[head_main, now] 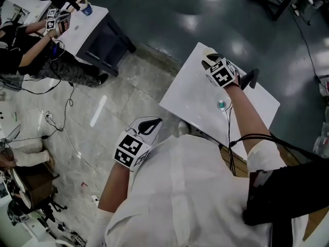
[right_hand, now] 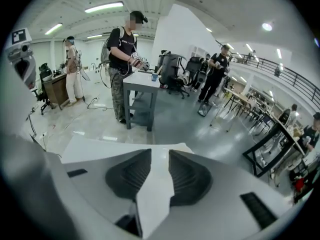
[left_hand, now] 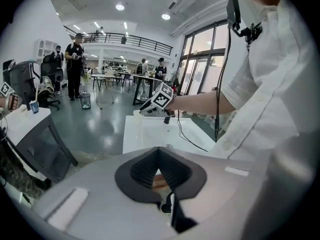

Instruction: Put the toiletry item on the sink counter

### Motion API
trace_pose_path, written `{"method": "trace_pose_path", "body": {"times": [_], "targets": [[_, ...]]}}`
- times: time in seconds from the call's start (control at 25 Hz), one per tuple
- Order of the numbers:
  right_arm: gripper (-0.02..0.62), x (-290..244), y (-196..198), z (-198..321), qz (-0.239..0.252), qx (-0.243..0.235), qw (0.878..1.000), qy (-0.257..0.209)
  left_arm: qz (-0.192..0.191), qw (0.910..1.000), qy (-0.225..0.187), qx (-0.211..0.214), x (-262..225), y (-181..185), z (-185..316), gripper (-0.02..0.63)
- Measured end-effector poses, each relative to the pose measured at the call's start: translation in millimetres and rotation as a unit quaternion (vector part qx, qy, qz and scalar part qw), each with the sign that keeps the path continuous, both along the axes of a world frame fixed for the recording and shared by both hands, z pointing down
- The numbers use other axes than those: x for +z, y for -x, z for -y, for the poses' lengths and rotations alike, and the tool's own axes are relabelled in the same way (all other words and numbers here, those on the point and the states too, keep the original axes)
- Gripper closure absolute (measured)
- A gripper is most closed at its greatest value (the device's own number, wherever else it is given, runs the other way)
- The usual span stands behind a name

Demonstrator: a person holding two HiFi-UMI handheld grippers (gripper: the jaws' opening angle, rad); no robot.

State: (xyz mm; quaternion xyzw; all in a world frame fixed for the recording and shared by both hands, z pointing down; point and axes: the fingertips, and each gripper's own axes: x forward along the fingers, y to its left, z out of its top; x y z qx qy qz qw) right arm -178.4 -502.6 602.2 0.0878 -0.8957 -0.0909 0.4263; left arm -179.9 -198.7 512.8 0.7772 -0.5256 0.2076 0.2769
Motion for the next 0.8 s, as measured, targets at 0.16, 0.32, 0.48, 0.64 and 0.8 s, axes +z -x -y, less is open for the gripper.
{"method": "trace_pose_path", "body": {"times": [0.16,0.32,0.48,0.64,0.8], "targets": [[0.502,-17.8,-9.3,-26.8,0.033,0.031,0.999,0.017,0.003,0.9999,-0.005,0.012,-2.3,-1.0,-14.8,0.600],[0.523,-32.7,-22.4,-66.4,0.061,0.050,0.996,0.038,0.001,0.9996,-0.012,0.025,-7.5,-4.4,-31.5,0.600],[0.575,-41.8,-40.0,-120.1,0.082,0.066,0.992,0.067,0.000,0.9990,-0.023,0.039,-13.8,-10.9,-52.6,0.600],[0.583,-50.2,-52.6,-174.3,0.107,0.079,0.987,0.091,-0.011,0.9983,-0.036,0.043,-20.1,-10.7,-73.3,0.600],[0.586,-60.5,-69.0,-232.1,0.122,0.089,0.983,0.109,-0.019,0.9973,-0.042,0.058,-28.2,-20.8,-101.4,0.600]]}}
